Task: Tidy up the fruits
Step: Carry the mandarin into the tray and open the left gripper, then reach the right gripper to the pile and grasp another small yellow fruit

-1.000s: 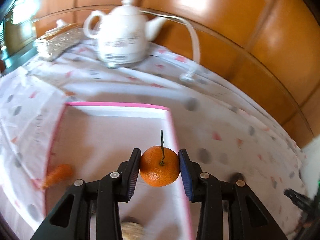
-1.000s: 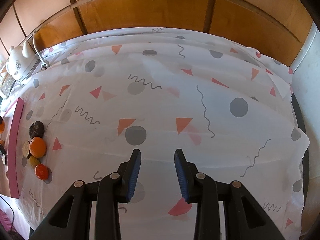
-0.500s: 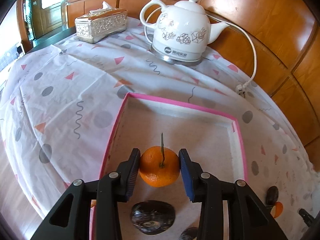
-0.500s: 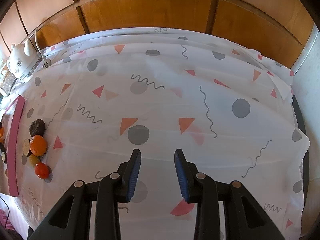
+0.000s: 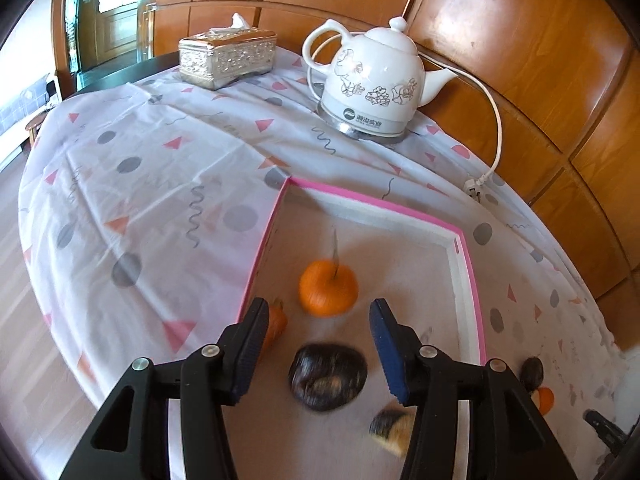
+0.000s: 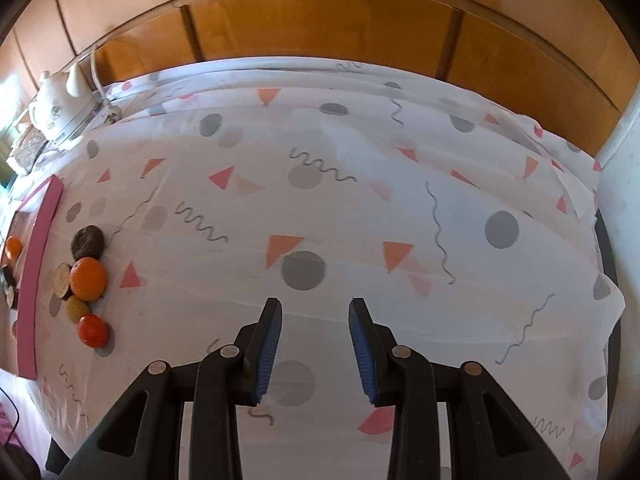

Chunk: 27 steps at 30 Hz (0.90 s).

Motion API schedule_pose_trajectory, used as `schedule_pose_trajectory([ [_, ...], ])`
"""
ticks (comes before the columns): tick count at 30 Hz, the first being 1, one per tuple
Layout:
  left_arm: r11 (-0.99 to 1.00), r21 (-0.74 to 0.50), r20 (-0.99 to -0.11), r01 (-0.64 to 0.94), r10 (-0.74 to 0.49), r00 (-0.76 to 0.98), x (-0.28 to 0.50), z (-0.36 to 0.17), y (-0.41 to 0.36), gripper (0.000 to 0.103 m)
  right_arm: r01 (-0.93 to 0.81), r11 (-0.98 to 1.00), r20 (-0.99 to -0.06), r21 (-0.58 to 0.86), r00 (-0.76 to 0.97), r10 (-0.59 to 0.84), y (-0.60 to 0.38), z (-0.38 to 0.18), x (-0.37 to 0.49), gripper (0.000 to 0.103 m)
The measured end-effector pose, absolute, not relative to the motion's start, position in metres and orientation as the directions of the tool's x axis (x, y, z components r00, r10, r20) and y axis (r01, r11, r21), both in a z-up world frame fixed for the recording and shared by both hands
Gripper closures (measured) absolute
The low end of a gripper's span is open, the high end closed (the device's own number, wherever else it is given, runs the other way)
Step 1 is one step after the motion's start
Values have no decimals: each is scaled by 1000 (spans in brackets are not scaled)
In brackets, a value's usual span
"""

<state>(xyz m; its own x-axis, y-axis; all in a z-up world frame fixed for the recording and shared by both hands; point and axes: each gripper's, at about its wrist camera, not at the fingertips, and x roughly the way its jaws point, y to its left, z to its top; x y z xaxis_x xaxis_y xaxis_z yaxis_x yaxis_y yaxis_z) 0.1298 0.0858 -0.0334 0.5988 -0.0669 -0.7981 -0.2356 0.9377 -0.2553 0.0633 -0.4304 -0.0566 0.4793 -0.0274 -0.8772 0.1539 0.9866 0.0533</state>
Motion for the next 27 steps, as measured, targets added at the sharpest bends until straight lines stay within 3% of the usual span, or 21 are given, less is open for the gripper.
schedule_pose_trajectory([
  [7,940,-243,-797,-238,-54,601,91,-30,89,50,68,994,-865,85,500,40,-412,-55,62,68],
  [17,935,-236,-804,-265,-35,594,51,-33,104,50,-185,968,-823,169,514,243,-354,-44,51,68],
  [27,924,-246,-810,-294,-30,586,28,-40,115,50,-327,930,-819,165,481,314,-292,-43,56,68],
])
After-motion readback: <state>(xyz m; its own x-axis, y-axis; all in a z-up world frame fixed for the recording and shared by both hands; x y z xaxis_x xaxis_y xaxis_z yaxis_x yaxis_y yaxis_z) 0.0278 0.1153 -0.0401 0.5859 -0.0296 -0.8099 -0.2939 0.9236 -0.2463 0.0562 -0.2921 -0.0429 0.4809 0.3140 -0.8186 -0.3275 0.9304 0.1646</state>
